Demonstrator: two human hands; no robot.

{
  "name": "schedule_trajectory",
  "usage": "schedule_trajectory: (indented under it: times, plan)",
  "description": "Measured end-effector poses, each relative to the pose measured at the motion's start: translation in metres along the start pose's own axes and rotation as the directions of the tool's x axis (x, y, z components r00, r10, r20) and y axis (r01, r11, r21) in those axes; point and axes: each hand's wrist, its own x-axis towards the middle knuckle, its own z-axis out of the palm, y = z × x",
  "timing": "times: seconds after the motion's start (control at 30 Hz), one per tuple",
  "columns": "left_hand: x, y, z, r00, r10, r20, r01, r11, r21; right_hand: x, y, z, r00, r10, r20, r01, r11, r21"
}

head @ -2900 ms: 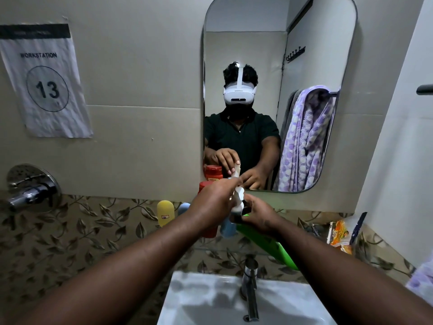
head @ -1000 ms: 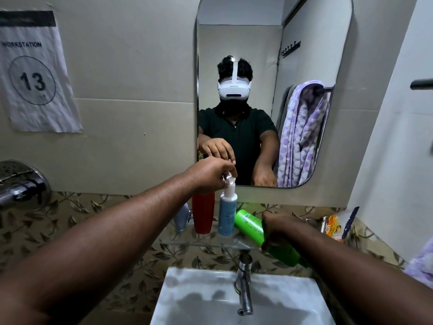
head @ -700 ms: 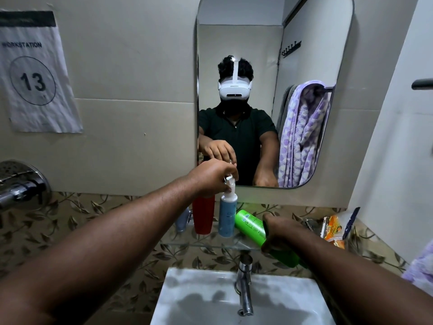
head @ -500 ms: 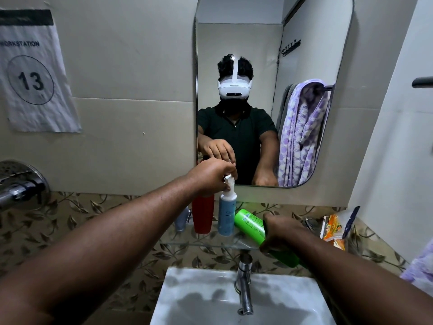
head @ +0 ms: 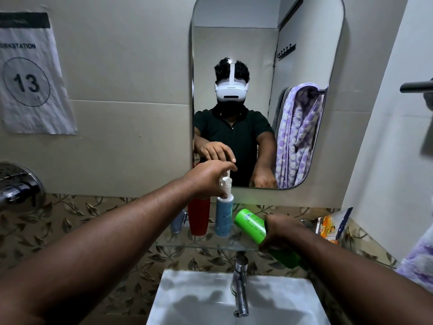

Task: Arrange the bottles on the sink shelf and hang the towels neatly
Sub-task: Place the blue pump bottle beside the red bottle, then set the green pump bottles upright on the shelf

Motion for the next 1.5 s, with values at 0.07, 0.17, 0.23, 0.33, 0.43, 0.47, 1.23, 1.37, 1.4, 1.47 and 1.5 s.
schedule_trajectory:
  times: [0.07,0.17,0.23,0.33,0.43,0.47,1.23,1.37,1.4,1.47,1.5]
  plan:
    - [-0.006,0.003,-0.001,0.999,0.038,-0.011,-0.037,0.996,0.078,0.0,0.0,-0.002,1.0,0.004,0.022,-0.004,1.0,0.002]
    - [-0.026,0.013,0.0,0.972,0.203,-0.118,-0.153,0.928,0.34,0.002,0.001,-0.006,0.999,0.02,0.027,-0.02,1.0,0.018]
    - [-0.042,0.024,0.012,0.864,0.466,-0.191,-0.326,0.807,0.492,0.003,0.003,-0.008,0.999,0.035,0.042,-0.037,0.998,0.057]
    - [-0.061,0.045,0.051,0.699,0.694,-0.175,-0.563,0.684,0.465,0.012,0.01,-0.008,0.992,-0.023,0.124,-0.002,0.979,0.202]
    - [-0.071,0.062,0.091,0.833,0.538,-0.132,-0.489,0.826,0.28,0.029,0.022,-0.005,0.98,-0.063,0.191,0.017,0.972,0.233]
    - [-0.071,0.065,0.102,0.885,0.446,-0.135,-0.411,0.883,0.224,0.029,0.024,-0.006,0.974,-0.076,0.212,0.018,0.965,0.262]
    - [-0.053,0.058,0.15,0.946,-0.007,-0.325,-0.099,0.946,-0.308,-0.023,0.064,-0.042,0.891,-0.294,0.345,-0.21,0.407,0.889]
    - [-0.048,0.056,0.152,0.95,-0.097,-0.296,-0.021,0.928,-0.371,-0.023,0.064,-0.039,0.919,-0.269,0.29,-0.158,0.422,0.893]
    - [-0.047,0.056,0.152,0.951,-0.114,-0.286,-0.008,0.919,-0.395,-0.022,0.064,-0.039,0.925,-0.264,0.272,-0.144,0.42,0.896]
    - [-0.043,0.056,0.152,0.95,-0.15,-0.274,0.016,0.899,-0.438,-0.021,0.063,-0.037,0.943,-0.246,0.226,-0.116,0.391,0.913]
    - [-0.041,0.056,0.151,0.947,-0.169,-0.274,0.03,0.893,-0.45,-0.02,0.062,-0.036,0.954,-0.234,0.19,-0.096,0.362,0.927]
